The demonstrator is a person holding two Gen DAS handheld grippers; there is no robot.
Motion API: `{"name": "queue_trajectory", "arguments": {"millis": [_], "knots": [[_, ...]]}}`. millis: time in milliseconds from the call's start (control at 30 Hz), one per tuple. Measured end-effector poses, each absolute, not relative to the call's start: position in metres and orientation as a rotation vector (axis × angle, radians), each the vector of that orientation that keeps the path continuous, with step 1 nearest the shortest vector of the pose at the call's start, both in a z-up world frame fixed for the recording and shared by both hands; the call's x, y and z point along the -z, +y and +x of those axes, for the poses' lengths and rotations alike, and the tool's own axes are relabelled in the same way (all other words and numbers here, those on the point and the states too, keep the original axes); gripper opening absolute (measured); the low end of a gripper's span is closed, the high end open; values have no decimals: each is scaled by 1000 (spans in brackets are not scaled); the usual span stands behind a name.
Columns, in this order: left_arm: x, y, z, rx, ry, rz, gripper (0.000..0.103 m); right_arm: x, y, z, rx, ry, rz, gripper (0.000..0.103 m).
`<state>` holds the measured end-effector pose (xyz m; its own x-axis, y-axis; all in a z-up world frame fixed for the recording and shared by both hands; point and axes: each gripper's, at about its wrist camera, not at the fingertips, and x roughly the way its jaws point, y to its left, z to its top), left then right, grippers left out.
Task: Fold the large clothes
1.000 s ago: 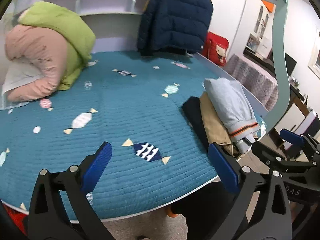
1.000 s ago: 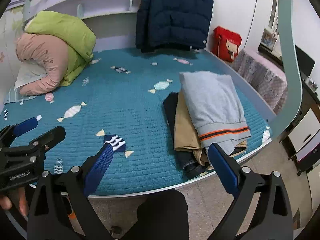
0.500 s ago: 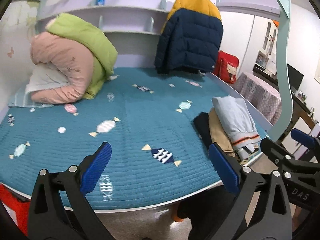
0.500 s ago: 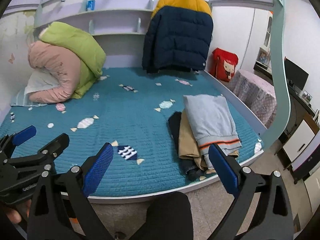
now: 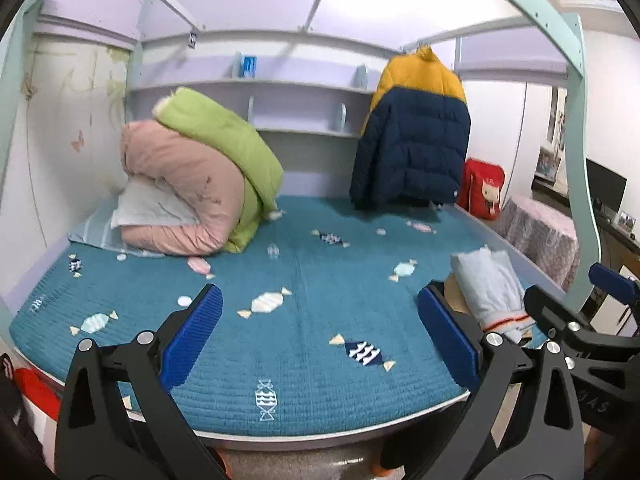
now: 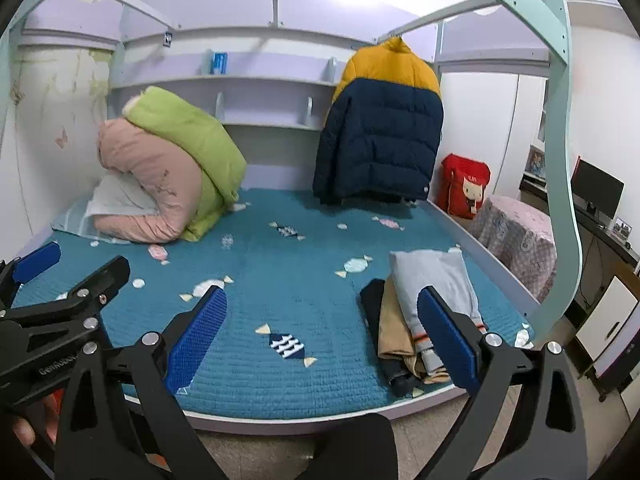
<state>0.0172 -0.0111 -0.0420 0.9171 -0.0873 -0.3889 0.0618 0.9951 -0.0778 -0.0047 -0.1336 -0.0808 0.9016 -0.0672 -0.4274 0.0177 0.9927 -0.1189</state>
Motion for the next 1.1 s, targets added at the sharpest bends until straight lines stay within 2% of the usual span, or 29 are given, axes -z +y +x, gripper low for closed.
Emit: {"name": "queue_trajectory", "arguments": {"millis": [467, 1100], "knots": [[4, -15, -28, -28, 273, -5, 98, 61, -138, -28, 15, 356, -67, 95], [-1, -34, -28, -49, 231, 33, 98, 57, -144, -30, 26, 327, -51, 95]]}}
